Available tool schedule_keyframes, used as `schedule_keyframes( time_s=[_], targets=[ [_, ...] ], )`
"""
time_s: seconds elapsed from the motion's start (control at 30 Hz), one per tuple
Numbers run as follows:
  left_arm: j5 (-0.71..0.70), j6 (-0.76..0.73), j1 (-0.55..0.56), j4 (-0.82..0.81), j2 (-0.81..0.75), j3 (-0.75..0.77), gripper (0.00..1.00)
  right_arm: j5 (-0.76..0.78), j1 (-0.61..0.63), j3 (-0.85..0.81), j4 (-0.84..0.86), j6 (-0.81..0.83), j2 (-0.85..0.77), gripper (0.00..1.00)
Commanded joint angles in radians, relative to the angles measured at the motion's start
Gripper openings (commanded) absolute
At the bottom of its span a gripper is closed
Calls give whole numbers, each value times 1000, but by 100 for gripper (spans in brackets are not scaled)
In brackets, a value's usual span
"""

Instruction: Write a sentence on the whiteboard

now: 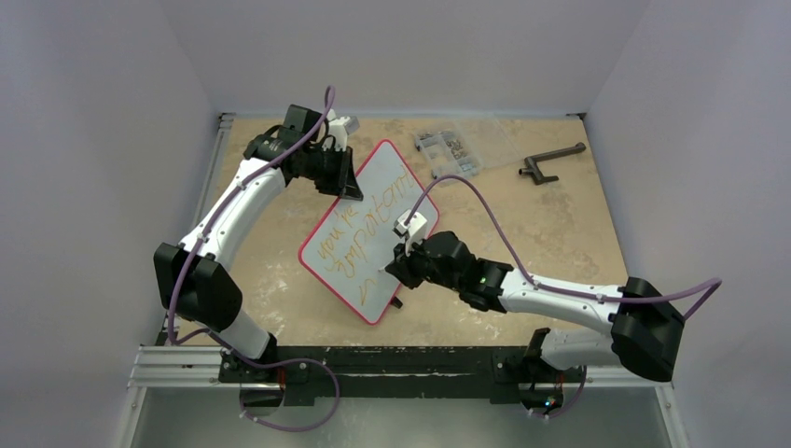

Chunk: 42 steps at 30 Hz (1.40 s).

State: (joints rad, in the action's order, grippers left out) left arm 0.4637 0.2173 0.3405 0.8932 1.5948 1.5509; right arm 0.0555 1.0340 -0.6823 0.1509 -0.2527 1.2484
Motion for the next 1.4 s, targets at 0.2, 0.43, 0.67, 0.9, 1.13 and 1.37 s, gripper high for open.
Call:
schedule_keyframes(
  time_s=[0.2,0.43,0.67,0.9,1.13,1.37],
  targets=[
    [-202,-62,-8,15,-8,-7,0,-116,5,16,83,-5,12,0],
    [-203,-62,-8,14,-7,-8,0,-79,5,26,33,-2,42,0],
    [-204,-63,-8,14,-7,-7,0,-16,5,28,-35,-9,56,0],
    [-203,-62,-8,15,-5,-8,0,43,5,7,-82,-26,63,0],
    [-201,-62,-8,14,-5,-6,0,67,5,-14,-85,-32,66,0],
    [-201,-61,-8,14,-4,-6,0,86,5,-83,-77,-10,83,0]
  ],
)
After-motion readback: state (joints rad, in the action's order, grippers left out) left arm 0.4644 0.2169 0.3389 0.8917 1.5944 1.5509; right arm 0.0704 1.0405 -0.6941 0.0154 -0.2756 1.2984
